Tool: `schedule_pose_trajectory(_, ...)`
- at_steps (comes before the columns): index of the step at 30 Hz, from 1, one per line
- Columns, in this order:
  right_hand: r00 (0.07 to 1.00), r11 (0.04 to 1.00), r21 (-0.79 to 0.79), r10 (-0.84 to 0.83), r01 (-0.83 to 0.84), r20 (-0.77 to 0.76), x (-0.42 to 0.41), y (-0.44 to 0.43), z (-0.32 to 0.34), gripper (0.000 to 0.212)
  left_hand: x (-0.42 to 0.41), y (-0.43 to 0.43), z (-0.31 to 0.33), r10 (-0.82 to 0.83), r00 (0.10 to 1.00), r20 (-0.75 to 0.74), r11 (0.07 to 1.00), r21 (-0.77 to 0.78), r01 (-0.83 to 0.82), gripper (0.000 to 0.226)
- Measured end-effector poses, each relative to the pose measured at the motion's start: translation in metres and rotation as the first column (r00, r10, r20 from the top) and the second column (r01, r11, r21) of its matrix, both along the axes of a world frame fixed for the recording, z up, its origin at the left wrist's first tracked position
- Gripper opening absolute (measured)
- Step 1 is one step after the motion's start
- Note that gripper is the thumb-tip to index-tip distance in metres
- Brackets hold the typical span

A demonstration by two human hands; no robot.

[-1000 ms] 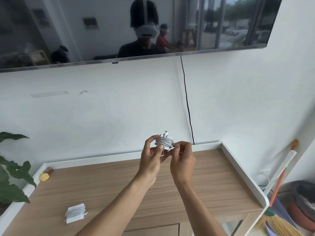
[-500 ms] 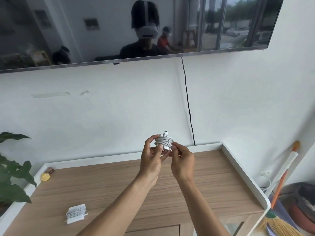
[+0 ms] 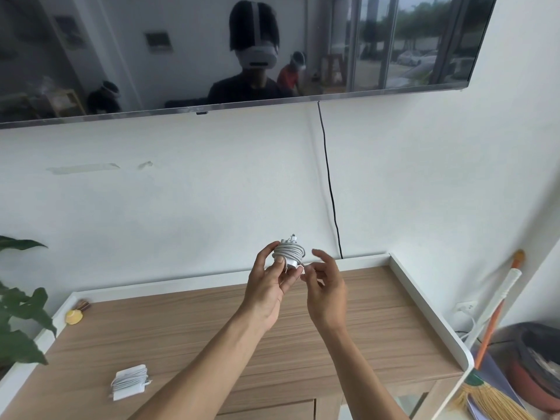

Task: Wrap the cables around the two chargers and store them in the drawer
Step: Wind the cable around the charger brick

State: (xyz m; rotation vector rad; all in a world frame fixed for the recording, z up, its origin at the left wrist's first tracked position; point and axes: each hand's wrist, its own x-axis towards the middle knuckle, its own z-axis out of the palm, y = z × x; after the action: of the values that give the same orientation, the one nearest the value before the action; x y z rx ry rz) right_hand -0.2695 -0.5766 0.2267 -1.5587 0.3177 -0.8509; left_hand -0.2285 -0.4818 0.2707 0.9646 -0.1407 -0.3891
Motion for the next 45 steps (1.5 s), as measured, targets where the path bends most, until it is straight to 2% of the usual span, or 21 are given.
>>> schedule_pose_trajectory(2,0.999,0.999,0.002,0.038,-0.038,0.005,0.000,-0.003,0.000,0.029,0.000,0.003,-0.001,-0.011,1.000,0.010,1.000,0.014,0.011,0.029)
schedule_pose_trajectory(7,0.998,0.997,-0.068,0.023,-0.027,-0.054,0.003,-0.006,-0.007,0.023,0.000,0.003,-0.003,-0.014,1.000,-0.020,1.000,-0.005,0.014,0.028)
schedule_pose_trajectory(13,0.999,0.972,-0.233,-0.020,0.011,-0.035,0.002,-0.008,-0.017,0.021,-0.002,0.004,-0.006,-0.031,0.998,-0.052,0.999,-0.031,0.029,0.030)
schedule_pose_trajectory(19,0.999,0.998,-0.055,0.031,-0.033,-0.031,0.002,-0.014,-0.012,0.023,-0.002,0.006,-0.009,-0.031,0.998,-0.045,0.999,0.003,0.032,0.029)
schedule_pose_trajectory(24,0.995,0.998,-0.038,0.038,-0.041,-0.089,0.000,-0.023,-0.020,0.024,-0.004,0.007,-0.010,-0.067,0.992,-0.106,0.996,-0.058,0.061,0.030)
schedule_pose_trajectory(27,0.992,0.996,-0.051,0.065,-0.071,-0.112,-0.002,-0.024,-0.020,0.024,-0.005,0.006,-0.010,-0.080,0.993,-0.087,0.996,-0.046,0.077,0.030)
schedule_pose_trajectory(32,0.978,0.977,-0.118,0.165,-0.180,-0.126,-0.004,-0.023,-0.018,0.031,-0.004,0.008,-0.010,-0.113,0.993,-0.032,0.993,0.029,0.114,0.029)
schedule_pose_trajectory(36,0.985,0.968,-0.190,0.147,-0.161,-0.087,-0.005,-0.021,-0.015,0.027,-0.002,0.006,-0.012,-0.119,0.992,-0.037,0.992,0.033,0.121,0.033)
schedule_pose_trajectory(41,0.997,0.933,-0.352,0.063,-0.074,-0.040,-0.010,-0.015,-0.016,0.027,-0.002,0.003,-0.019,-0.119,0.990,-0.069,0.993,-0.008,0.119,0.030)
schedule_pose_trajectory(45,0.997,0.918,-0.391,0.053,-0.071,-0.056,-0.011,-0.016,-0.016,0.024,-0.002,0.004,-0.023,-0.129,0.991,-0.042,0.990,0.051,0.131,0.028)
